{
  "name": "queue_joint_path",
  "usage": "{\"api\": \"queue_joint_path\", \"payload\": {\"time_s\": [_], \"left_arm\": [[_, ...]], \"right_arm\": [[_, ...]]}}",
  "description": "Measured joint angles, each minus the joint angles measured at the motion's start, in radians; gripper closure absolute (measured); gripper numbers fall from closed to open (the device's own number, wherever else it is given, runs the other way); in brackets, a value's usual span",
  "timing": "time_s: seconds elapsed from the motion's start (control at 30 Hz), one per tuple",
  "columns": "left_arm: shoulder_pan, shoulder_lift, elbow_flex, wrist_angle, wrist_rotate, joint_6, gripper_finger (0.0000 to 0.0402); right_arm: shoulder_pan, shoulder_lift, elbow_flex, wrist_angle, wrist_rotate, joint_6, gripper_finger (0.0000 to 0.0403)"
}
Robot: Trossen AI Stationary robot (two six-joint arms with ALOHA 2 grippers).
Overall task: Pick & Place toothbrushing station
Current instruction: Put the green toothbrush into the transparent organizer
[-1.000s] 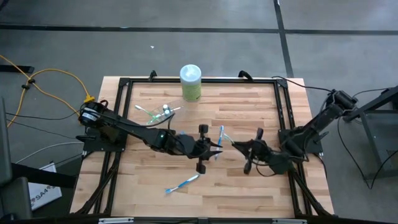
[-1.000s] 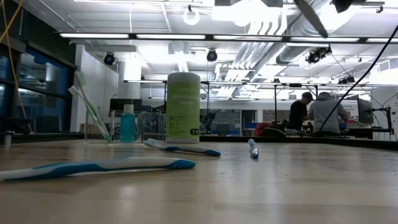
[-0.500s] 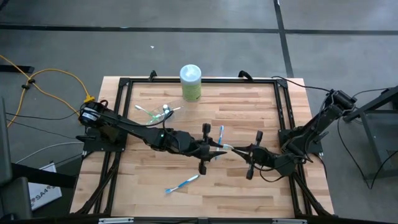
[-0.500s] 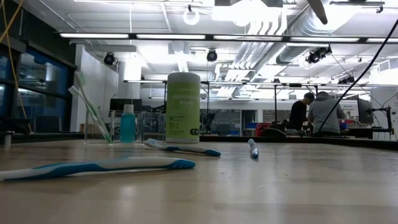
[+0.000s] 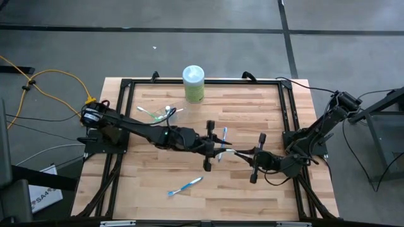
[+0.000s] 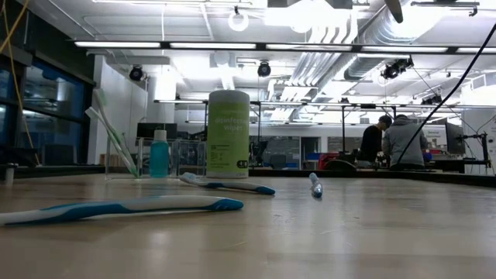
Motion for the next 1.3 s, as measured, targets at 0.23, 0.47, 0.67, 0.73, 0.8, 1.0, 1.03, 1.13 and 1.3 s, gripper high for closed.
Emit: {"api": "queue_joint_path", "payload": {"time_s": [0.23, 0.47, 0.67, 0.73, 0.8, 1.0, 1.03, 1.13, 1.3], "left_arm": [[0.014, 0.000, 0.000, 0.008, 0.080, -0.010, 0.0333], [0.014, 0.000, 0.000, 0.022, 0.148, -0.010, 0.0333], [0.014, 0.000, 0.000, 0.044, 0.157, -0.010, 0.0333], [0.014, 0.000, 0.000, 0.050, 0.157, -0.010, 0.0333], [0.017, 0.000, 0.000, 0.051, 0.159, -0.010, 0.0333], [0.031, 0.000, 0.000, 0.064, 0.213, -0.026, 0.0333], [0.035, 0.000, 0.000, 0.065, 0.221, -0.026, 0.0333], [0.040, 0.000, 0.000, 0.072, 0.233, -0.032, 0.0333], [0.039, 0.000, 0.000, 0.075, 0.241, -0.035, 0.0333]], "right_arm": [[0.000, 0.000, 0.000, 0.000, -0.005, -0.008, 0.0399], [0.000, 0.000, 0.000, 0.000, -0.005, -0.030, 0.0399], [0.000, 0.000, 0.000, 0.000, -0.007, -0.035, 0.0399], [0.000, 0.000, 0.000, 0.009, -0.006, -0.047, 0.0399], [-0.001, 0.000, 0.000, 0.027, -0.016, -0.065, 0.0399], [-0.019, 0.000, 0.000, 0.067, -0.052, -0.116, 0.0399], [-0.024, 0.000, 0.000, 0.067, -0.063, -0.115, 0.0399], [-0.040, 0.000, 0.000, 0.067, -0.084, -0.115, 0.0399], [-0.062, 0.000, 0.000, 0.067, -0.118, -0.116, 0.0399]]}}
